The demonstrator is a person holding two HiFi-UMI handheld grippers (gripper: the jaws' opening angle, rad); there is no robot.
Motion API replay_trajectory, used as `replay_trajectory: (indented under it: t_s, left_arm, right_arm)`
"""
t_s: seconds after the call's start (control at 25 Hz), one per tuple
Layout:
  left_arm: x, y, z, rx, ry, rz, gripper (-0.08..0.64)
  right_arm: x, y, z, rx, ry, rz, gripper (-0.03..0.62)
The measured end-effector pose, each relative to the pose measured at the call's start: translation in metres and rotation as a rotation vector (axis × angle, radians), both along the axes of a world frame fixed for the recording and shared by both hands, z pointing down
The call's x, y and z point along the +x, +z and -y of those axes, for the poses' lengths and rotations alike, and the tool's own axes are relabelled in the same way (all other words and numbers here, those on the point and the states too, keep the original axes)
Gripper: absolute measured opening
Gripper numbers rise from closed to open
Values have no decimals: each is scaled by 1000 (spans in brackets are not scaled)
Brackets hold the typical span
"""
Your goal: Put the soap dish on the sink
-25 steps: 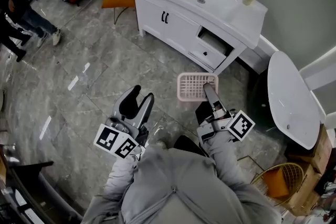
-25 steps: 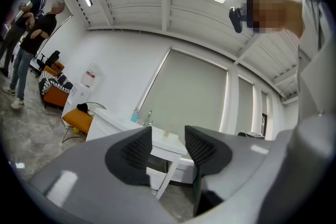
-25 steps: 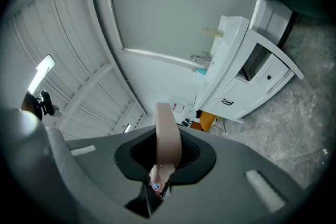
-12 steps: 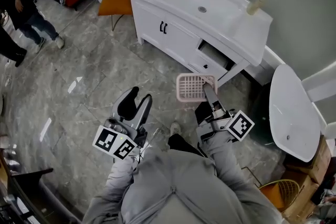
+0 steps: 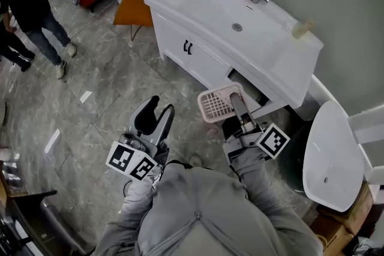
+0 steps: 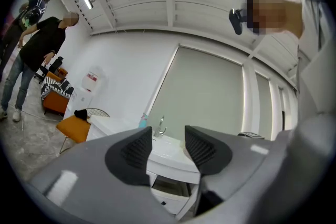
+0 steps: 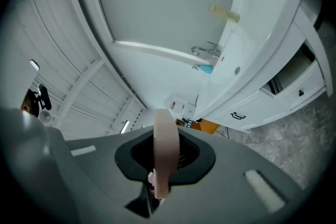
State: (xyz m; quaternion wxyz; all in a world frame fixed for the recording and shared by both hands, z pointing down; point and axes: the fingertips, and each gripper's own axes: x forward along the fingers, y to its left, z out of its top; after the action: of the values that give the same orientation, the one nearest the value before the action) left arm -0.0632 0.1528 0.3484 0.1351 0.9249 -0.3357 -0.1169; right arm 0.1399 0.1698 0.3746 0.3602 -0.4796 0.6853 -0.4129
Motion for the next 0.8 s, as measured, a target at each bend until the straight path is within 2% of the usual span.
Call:
replay_trajectory:
  t_s: [0.44, 0.8]
  left_arm:
    - [23, 10, 100, -17, -10, 8, 210]
    - [30, 8, 249, 0, 59, 14, 210]
  right_arm:
    - [21, 12, 106, -24, -6, 21, 25]
    - [35, 14, 237, -30, 82, 10, 25]
